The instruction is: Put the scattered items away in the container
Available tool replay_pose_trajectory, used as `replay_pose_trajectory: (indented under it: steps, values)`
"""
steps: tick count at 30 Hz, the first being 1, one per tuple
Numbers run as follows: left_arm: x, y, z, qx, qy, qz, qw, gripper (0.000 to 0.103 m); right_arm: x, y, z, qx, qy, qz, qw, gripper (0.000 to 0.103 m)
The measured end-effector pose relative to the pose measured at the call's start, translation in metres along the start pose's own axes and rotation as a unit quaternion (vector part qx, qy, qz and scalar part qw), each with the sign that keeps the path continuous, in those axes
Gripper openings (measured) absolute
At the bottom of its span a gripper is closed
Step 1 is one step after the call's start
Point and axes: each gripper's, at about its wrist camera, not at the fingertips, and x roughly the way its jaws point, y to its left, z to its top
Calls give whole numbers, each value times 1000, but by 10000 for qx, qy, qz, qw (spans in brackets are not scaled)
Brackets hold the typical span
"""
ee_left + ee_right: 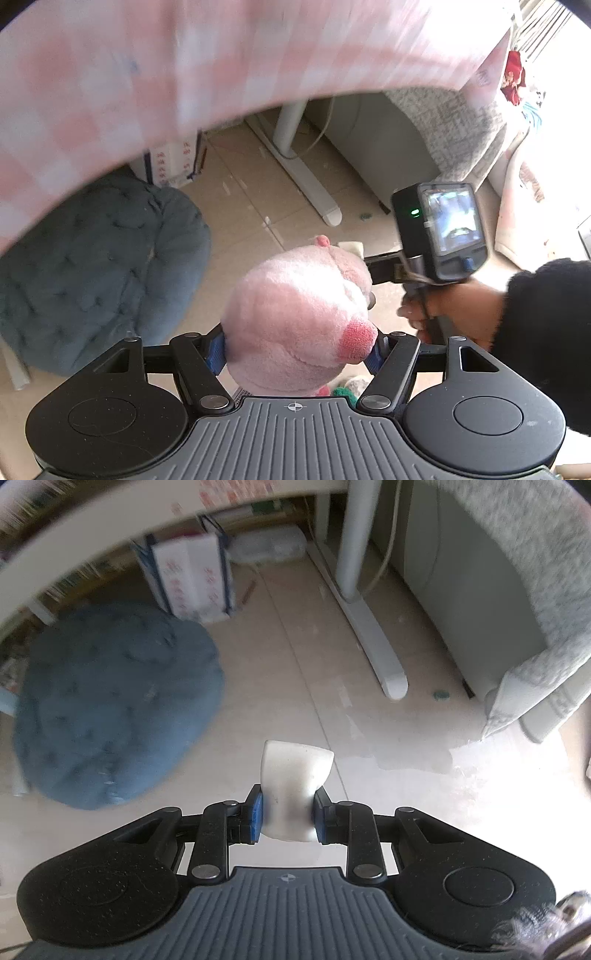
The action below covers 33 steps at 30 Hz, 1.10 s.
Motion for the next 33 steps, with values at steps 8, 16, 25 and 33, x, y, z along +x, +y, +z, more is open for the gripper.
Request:
replay_pose_trajectory:
  steps: [8, 16, 25, 33]
  values:
    - [-96, -4, 9, 70, -302, 171, 9994, 68, -137, 37, 14, -523, -340, 309, 9976, 25]
    - [-179, 8, -3, -226, -763, 280, 9964, 68, -259, 74, 11, -1198, -706, 758, 9874, 25]
    - [-256, 34, -10, -290, -1512, 319, 9876, 68, -347, 116, 27, -1498, -1013, 1036, 9780, 25]
    - [-310, 62, -27, 55, -2007, 239, 9793, 68, -386, 149, 18, -1106, -1406, 1082, 9779, 25]
